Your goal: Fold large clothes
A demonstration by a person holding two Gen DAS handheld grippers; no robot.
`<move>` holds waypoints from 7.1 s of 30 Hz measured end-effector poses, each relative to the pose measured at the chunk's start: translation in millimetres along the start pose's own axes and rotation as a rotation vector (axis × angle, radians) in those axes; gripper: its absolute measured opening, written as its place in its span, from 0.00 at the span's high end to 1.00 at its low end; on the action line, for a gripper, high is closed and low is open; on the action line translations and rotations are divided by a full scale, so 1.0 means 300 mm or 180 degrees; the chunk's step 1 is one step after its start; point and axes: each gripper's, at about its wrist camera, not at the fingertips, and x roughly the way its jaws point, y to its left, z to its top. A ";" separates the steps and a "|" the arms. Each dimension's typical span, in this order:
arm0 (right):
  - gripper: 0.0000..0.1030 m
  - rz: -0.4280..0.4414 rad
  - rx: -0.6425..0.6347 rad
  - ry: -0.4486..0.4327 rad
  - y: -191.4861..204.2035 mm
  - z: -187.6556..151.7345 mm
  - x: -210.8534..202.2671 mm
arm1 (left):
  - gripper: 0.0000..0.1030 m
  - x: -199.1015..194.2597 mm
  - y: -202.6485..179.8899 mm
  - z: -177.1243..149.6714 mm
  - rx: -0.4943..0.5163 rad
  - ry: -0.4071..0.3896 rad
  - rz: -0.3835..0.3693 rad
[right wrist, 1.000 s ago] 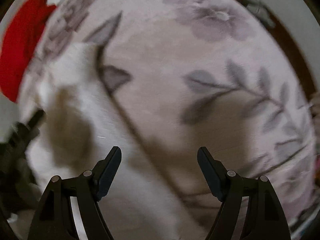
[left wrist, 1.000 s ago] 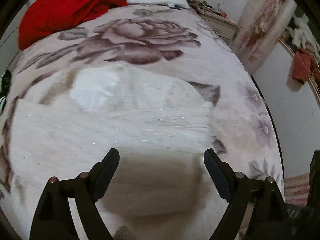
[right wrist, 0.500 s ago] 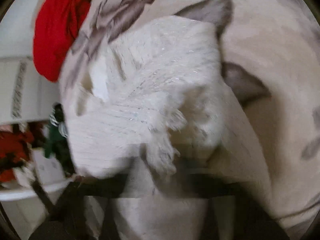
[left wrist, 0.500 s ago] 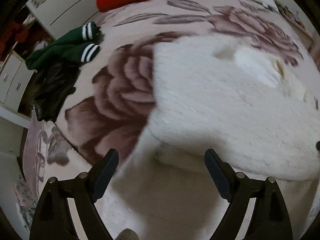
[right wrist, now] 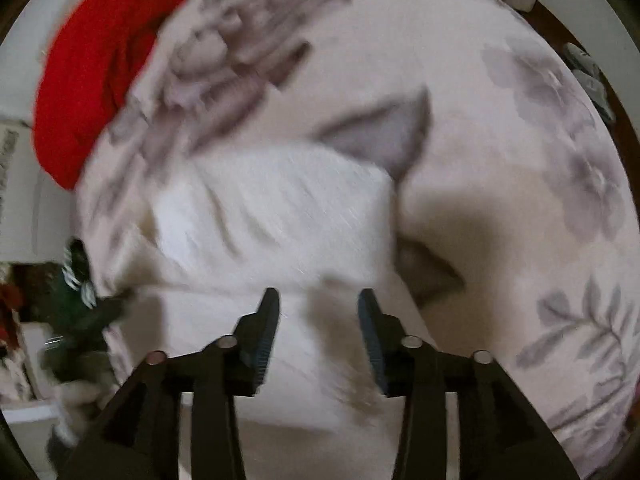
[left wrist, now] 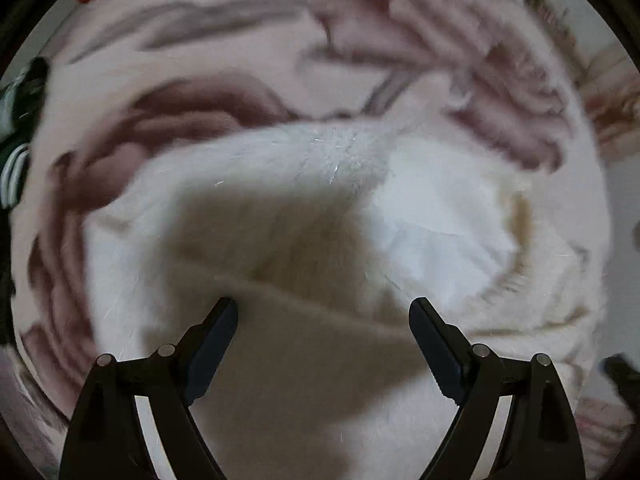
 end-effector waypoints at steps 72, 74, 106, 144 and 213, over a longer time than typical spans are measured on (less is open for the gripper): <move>0.56 -0.0095 0.0203 0.0750 -0.438 -0.196 0.089 | 0.00 0.072 0.307 -0.590 -0.0438 -0.0624 0.0262; 0.50 -0.0260 0.0133 0.1071 -0.455 -0.331 0.094 | 0.00 0.056 0.297 -0.587 -0.0392 -0.0567 0.0305; 1.00 -0.1329 0.0138 0.0671 -0.553 -0.877 0.003 | 0.00 -0.176 0.270 -1.094 -0.0161 -0.0887 0.1615; 0.54 -0.0016 -0.0787 0.0757 -0.705 0.002 -0.034 | 0.00 -0.095 -0.765 -1.128 0.0679 -0.0879 0.2491; 0.25 -0.0160 -0.1556 0.1050 1.215 -0.331 0.576 | 0.63 -0.049 0.716 -1.061 -0.2001 -0.0420 -0.1994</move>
